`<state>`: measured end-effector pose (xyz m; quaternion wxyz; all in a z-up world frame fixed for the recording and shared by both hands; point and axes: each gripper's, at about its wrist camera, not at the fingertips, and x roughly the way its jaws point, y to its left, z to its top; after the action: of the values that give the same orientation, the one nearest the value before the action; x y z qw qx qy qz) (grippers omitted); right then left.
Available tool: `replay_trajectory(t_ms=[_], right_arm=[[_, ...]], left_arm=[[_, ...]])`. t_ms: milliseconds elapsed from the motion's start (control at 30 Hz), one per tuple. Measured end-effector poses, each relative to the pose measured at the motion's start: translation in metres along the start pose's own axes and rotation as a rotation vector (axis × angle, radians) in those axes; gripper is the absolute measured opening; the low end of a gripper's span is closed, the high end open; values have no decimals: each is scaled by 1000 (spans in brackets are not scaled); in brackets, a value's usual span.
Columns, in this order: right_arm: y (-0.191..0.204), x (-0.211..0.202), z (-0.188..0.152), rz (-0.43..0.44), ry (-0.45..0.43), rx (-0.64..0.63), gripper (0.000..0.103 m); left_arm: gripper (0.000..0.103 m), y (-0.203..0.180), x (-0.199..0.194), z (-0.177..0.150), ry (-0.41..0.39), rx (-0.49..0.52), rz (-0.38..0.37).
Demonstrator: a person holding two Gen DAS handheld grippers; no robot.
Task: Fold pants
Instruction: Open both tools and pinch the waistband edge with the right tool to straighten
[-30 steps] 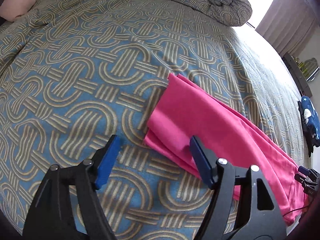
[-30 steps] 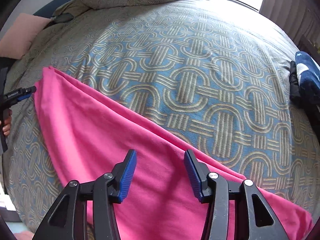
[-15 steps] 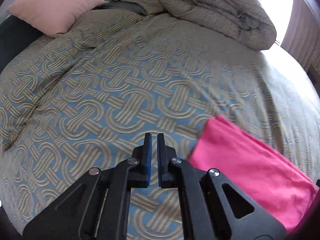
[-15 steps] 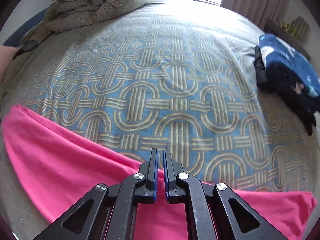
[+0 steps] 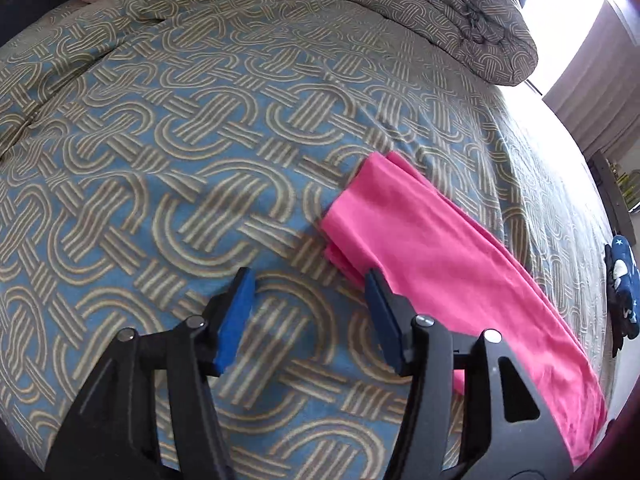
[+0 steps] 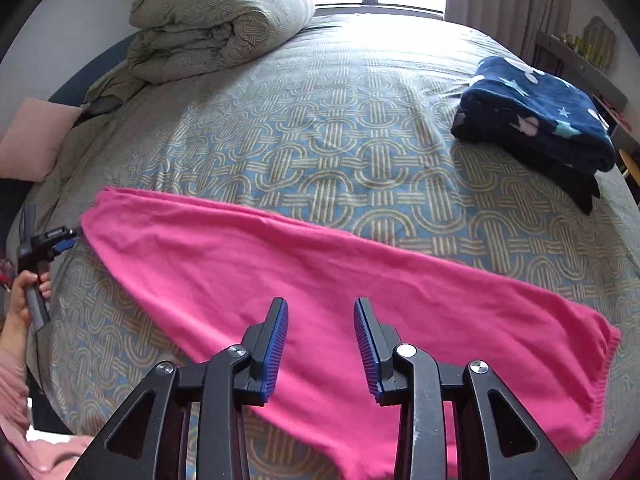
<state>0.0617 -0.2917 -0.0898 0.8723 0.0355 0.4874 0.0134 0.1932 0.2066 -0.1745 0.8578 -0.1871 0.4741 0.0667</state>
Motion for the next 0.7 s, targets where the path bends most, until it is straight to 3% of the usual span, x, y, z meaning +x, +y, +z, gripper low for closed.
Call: replay_trajectory(t_ms=[133, 267, 400, 467, 500, 533, 600, 700], right_arm=[[2, -12, -44, -52, 42, -18, 50], [3, -10, -89, -87, 79, -2, 52], [8, 10, -105, -158, 105, -21, 52], [4, 19, -105, -183, 106, 2, 43], [-2, 23, -104, -189, 107, 36, 21], [-10, 26, -104, -199, 112, 76, 11], [-24, 23, -104, -158, 89, 160, 7], [-27, 13, -109, -144, 54, 184, 4]], left_arm=[[58, -18, 4, 3, 8, 21, 6], [58, -23, 5, -1, 15, 27, 25], [58, -23, 4, -1, 37, -16, -6], [58, -22, 1, -3, 45, -26, -23], [58, -22, -1, -5, 47, -26, -31], [58, -22, -3, -7, 46, -23, -36], [59, -23, -6, -10, 45, -6, -32], [59, -23, -3, -13, 57, 10, -11]])
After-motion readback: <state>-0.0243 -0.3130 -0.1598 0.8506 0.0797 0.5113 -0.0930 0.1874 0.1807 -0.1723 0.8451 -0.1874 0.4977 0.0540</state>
